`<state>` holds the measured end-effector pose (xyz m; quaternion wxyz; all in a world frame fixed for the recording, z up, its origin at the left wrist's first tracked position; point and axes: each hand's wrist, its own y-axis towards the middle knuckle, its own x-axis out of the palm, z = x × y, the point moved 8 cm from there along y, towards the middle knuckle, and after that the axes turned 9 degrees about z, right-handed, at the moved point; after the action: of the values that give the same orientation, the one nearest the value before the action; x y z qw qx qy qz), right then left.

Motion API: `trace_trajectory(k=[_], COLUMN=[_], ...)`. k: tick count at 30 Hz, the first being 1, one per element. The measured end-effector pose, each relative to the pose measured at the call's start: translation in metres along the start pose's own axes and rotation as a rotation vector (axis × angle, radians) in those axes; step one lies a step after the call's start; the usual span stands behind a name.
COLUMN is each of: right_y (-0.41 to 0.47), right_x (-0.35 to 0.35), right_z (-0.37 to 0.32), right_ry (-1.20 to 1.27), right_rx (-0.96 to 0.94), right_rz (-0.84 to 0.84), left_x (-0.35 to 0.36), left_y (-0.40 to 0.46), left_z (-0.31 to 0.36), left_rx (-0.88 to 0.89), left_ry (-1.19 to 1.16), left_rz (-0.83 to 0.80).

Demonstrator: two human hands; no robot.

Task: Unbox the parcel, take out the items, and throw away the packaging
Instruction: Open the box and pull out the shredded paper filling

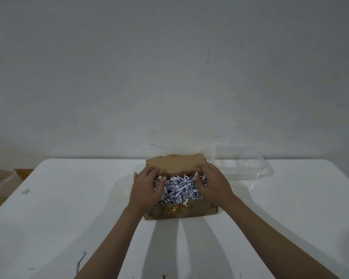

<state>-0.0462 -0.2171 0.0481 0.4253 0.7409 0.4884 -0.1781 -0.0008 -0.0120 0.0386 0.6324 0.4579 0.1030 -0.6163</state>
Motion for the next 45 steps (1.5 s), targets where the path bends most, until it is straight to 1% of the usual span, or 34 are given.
trace_trajectory(k=[2,4,6,8,10,12,16,20,25,27,30,33,35,37,41,43,45], right_y=[-0.002,-0.002,-0.002,-0.001,0.000,0.001,0.005,0.011,0.011,0.005,-0.004,-0.011,-0.014,-0.014,-0.013,-0.011,-0.008], right_x=[-0.004,-0.002,0.010,0.019,0.022,0.021,0.024,0.036,0.050,0.053,0.056,0.063,0.069,0.069,0.062,0.056,0.052], right_z=[-0.011,-0.018,-0.018,-0.015,-0.011,-0.006,-0.002,-0.005,-0.003,-0.004,0.000,0.009,0.013,0.014,0.011,0.008,0.005], right_ry=[0.009,-0.011,-0.087,-0.189,-0.259,-0.277,-0.237,-0.180,-0.160,-0.150,-0.143,-0.120,-0.102,-0.049,0.162,0.199,0.190], right_rx=[-0.036,-0.018,0.054,0.137,0.206,0.261,0.269,0.239,0.313,0.320,0.340,0.395,0.409,0.405,0.424,0.422,0.391], right_rz=[0.038,0.011,-0.088,-0.171,-0.219,-0.247,-0.332,-0.499,-0.741,-0.816,-0.850,-0.851,-0.821,-0.758,-0.657,-0.623,-0.607], left_x=[-0.010,-0.010,-0.001,0.010,0.015,0.014,0.019,0.042,0.050,0.050,0.053,0.061,0.064,0.064,0.054,0.046,0.036], left_y=[-0.001,-0.001,-0.002,-0.005,-0.007,-0.008,-0.007,-0.009,-0.008,-0.008,-0.006,-0.009,-0.012,-0.015,-0.018,-0.014,-0.009], left_z=[0.010,0.016,0.016,0.012,0.009,0.005,0.005,-0.001,0.001,0.013,0.015,0.000,-0.006,-0.008,-0.005,-0.003,0.002], left_rx=[0.030,0.028,-0.027,-0.096,-0.169,-0.272,-0.370,-0.420,-0.442,-0.428,-0.454,-0.490,-0.512,-0.543,-0.711,-0.683,-0.601], left_ry=[-0.065,-0.089,-0.041,0.056,0.158,0.215,0.128,0.144,0.174,0.135,0.064,-0.003,-0.062,-0.126,-0.419,-0.460,-0.431], left_rz=[0.060,0.051,-0.022,-0.096,-0.161,-0.208,-0.279,-0.525,-0.818,-0.898,-0.956,-0.977,-0.941,-0.887,-0.779,-0.708,-0.639])
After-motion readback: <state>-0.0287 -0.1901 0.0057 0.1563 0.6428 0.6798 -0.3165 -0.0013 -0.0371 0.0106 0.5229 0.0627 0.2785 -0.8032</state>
